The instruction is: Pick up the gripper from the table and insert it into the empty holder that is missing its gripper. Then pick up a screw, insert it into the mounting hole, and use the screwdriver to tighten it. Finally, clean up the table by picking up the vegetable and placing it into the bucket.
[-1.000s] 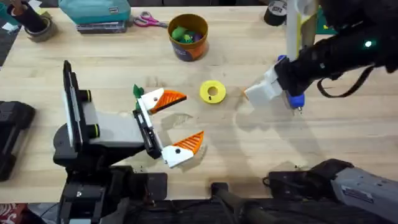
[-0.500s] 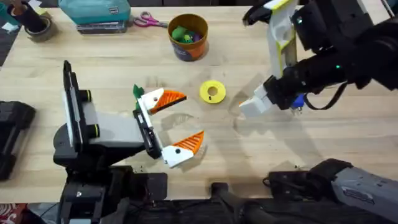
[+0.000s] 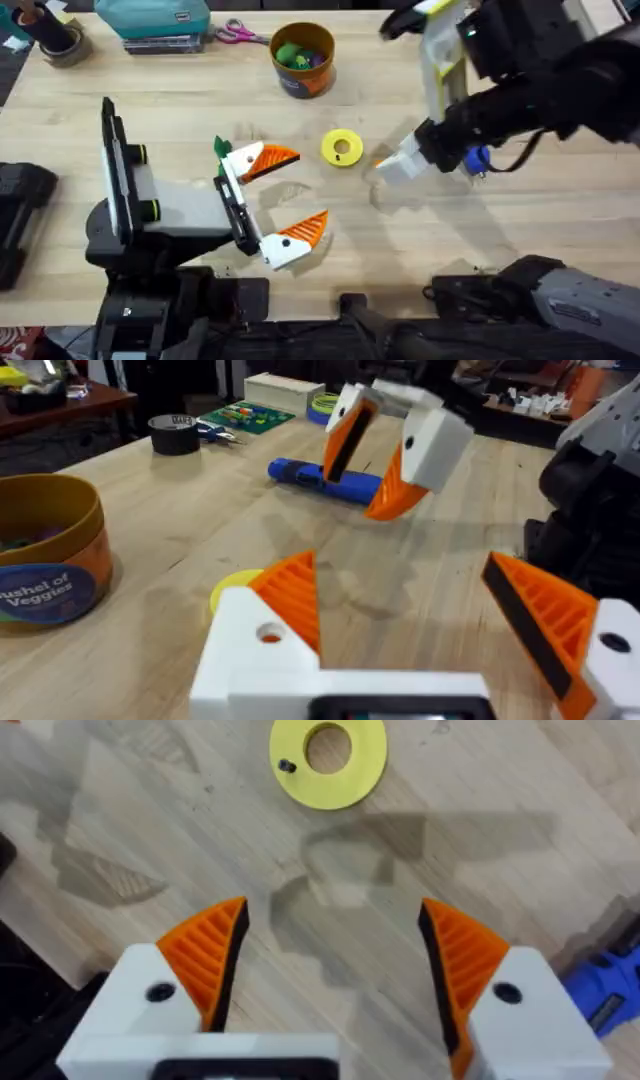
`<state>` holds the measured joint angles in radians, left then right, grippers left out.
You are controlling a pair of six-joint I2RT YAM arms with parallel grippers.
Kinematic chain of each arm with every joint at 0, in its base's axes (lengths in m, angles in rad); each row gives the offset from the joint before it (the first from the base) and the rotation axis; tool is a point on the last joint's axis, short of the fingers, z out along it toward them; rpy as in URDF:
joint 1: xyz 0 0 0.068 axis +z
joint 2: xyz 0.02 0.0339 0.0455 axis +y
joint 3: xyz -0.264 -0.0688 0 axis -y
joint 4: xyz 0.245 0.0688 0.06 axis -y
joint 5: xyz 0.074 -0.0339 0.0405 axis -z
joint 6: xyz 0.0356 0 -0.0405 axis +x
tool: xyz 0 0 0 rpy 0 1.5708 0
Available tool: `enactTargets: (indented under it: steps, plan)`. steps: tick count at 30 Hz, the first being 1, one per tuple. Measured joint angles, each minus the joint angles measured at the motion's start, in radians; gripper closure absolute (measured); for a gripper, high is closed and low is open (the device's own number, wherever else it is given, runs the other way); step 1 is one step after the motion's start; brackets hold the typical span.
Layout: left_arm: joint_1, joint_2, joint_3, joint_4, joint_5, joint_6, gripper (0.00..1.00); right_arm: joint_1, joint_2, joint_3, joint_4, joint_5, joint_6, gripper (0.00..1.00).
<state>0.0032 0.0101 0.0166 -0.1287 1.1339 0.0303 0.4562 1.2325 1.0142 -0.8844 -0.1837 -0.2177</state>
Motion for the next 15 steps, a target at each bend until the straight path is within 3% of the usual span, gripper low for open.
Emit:
enactTargets:
  steps: [15]
  plan:
    - [0.0, 0.0, 0.0, 0.0, 0.0, 0.0, 0.015, 0.066, 0.207, 0.032, 0.079, 0.003, 0.0, 0.005]
